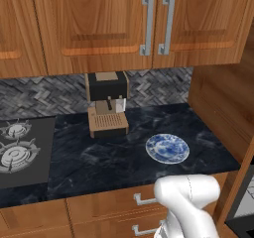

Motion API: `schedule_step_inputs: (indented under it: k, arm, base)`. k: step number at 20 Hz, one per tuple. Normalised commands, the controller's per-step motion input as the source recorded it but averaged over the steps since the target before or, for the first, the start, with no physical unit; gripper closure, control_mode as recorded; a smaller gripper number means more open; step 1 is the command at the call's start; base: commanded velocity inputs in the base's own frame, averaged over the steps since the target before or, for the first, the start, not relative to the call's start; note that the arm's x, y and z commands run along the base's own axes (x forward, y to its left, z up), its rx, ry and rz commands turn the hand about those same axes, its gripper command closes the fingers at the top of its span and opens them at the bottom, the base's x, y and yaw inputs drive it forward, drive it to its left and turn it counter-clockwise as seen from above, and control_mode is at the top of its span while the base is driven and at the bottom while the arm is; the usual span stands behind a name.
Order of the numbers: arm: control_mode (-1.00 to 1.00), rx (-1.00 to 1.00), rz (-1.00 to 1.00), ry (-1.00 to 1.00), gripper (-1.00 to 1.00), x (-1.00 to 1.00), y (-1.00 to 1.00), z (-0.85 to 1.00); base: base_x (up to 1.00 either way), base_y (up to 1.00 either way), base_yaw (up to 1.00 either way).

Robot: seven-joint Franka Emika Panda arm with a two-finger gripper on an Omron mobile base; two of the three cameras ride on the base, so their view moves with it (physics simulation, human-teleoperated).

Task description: Place the steak on the rack of the oven.

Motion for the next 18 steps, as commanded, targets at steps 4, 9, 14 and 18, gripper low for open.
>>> schedule_step_inputs:
  k: [4, 9, 14, 18]
  arm:
    - [-1.0, 0.34, 0.0, -0.14, 1.0, 0.0, -1.0, -0.85]
    - [-1.0, 0.16, 0.05, -0.18, 1.0, 0.21, -0.97, -0.78]
    - [-1.0, 0.02, 0.09, -0.24, 1.0, 0.18, -0.81, -0.45]
    - [-1.0, 0.0, -0.02, -0.11, 1.0, 0.21, -0.98, -0.57]
  base:
    - [0.0, 0.0, 0.0]
    - [0.0, 0.0, 0.0]
    - [0.0, 0.0, 0.0]
    - [0.0, 0.0, 0.0]
